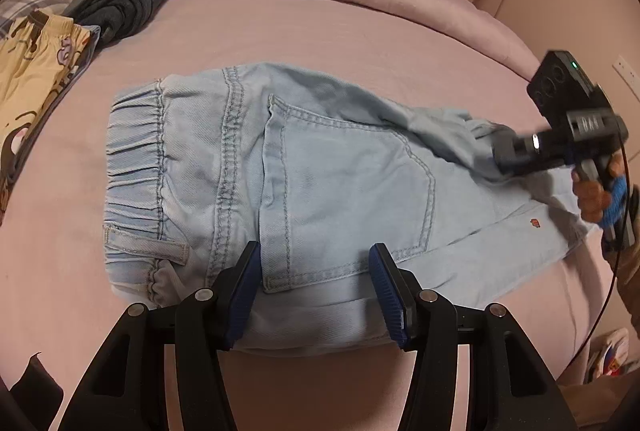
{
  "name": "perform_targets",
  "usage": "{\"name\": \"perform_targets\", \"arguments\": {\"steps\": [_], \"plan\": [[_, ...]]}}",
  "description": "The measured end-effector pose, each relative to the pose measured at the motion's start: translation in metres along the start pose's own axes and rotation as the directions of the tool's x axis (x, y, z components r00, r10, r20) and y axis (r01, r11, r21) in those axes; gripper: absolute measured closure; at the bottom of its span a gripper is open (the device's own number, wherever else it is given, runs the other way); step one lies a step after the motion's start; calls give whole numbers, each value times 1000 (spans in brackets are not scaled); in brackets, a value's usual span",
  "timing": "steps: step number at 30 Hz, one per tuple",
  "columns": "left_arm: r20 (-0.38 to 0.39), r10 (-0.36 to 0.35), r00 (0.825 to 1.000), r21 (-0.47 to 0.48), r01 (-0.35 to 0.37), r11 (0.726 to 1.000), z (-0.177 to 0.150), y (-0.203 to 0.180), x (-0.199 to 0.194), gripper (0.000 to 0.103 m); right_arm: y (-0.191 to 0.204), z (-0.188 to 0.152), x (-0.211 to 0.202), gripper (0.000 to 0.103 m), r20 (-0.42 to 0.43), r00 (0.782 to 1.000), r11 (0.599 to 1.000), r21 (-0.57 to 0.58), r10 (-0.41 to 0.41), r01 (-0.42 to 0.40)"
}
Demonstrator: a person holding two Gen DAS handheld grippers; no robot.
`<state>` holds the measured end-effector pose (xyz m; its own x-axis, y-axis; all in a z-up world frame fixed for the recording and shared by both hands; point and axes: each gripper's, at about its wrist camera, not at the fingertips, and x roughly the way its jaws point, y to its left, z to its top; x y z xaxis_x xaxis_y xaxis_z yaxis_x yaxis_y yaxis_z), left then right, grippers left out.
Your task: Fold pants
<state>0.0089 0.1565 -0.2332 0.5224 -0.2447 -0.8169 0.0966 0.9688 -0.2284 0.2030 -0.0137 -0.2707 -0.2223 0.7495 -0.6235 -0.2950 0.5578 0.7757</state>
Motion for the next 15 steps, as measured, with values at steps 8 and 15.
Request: {"name": "perform_targets", "arguments": {"steps": [8, 15], "plan": [[-3, -1, 1000, 11, 1, 1000, -1, 4, 1, 49, 10, 45, 8, 86, 72, 997, 997, 70, 19, -24], [-16, 17, 1000, 52, -16, 999, 1, 2, 5, 49, 10, 86, -4, 92, 82, 984, 984, -68, -160, 166]]}}
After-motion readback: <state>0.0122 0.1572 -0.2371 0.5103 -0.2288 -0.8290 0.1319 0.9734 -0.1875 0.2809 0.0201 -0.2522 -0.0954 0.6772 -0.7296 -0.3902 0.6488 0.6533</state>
